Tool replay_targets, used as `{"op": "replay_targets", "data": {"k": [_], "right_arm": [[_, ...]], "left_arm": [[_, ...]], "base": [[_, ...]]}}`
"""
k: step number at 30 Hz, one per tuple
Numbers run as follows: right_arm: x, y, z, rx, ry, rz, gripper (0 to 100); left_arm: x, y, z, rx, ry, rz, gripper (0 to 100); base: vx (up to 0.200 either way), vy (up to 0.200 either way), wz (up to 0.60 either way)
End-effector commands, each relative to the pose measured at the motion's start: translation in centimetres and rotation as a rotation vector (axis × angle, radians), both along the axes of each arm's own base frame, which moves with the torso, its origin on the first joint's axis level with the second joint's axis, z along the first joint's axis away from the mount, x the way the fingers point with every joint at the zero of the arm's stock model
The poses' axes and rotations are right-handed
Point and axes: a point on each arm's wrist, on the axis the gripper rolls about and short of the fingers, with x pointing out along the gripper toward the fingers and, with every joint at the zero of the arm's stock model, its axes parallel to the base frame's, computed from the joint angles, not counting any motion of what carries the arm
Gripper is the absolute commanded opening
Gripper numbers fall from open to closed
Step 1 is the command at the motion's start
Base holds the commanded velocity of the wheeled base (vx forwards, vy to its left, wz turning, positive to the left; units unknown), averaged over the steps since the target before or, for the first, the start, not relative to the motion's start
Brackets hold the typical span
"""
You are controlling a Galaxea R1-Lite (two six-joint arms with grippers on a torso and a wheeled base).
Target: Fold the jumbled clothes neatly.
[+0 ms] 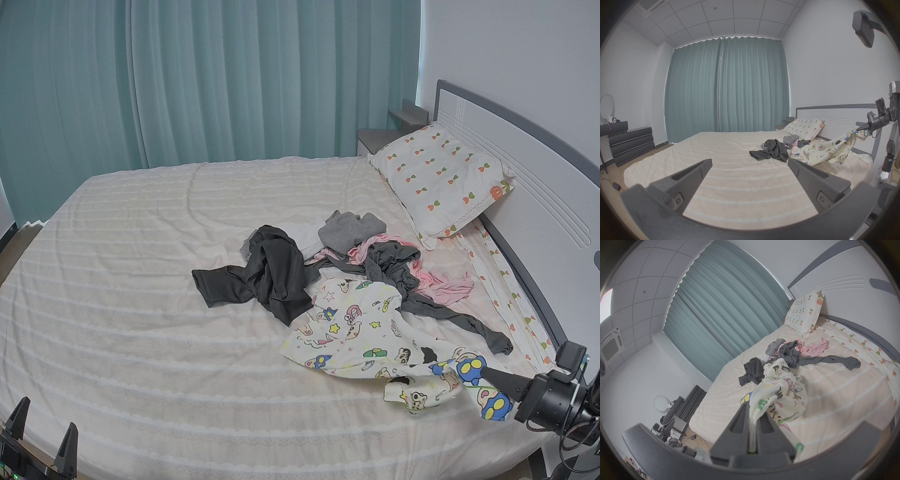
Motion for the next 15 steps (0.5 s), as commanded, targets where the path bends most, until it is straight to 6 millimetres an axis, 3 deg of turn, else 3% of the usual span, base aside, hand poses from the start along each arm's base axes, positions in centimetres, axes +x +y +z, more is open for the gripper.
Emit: {"op": "replay_targets", "data": {"k": [1,2,3,4,5,8,11,12,13,15], "right_arm": [[-2.4,-1.7,0.8,0.075,-0.091,0.05,0],[-2.5,-1.7,0.7,0.069,-0.083,0.071,0],[-2.6,-1.7,0.7,0.066,-0.083,0.094,0],[-2.6,-1.7,0.7,0.065,-0.084,0.098,0],[-2.6,-1.6,1.1,0.057,-0.108,0.144,0],[-2.4,-1.3,2.0,0.08,-0.131,0.171,0],[-2.3,-1.1,2.7,0.09,-0.157,0.207,0],[-2.2,-1.1,2.8,0.09,-0.159,0.21,0],[-2.1,-0.9,3.1,0.097,-0.164,0.216,0],[-2.0,-0.8,3.3,0.101,-0.163,0.228,0]], "left_arm": [[-0.5,-0.1,3.0,-0.007,-0.106,-0.065,100],[-0.8,-0.1,7.0,-0.088,-0.181,-0.093,100],[-0.6,-0.1,9.7,-0.144,-0.209,-0.122,100],[-0.4,-0.2,10.0,-0.149,-0.206,-0.127,100],[0.7,-0.4,12.4,-0.08,-0.176,-0.234,100],[5.2,-1.2,11.9,0.115,0.017,-0.543,100],[9.8,-1.7,11.0,0.099,0.21,-0.683,100],[10.2,-1.8,10.8,0.093,0.23,-0.7,100],[12.0,-2.7,9.8,0.075,0.331,-0.783,100],[13.7,-4.2,8.3,0.074,0.453,-0.884,100]], "base": [[0.0,0.0,0.0],[0.0,0.0,0.0],[0.0,0.0,0.0],[0.0,0.0,0.0],[0.0,0.0,0.0],[0.0,0.0,0.0],[0.0,0.0,0.0],[0.0,0.0,0.0],[0.0,0.0,0.0],[0.0,0.0,0.0]]}}
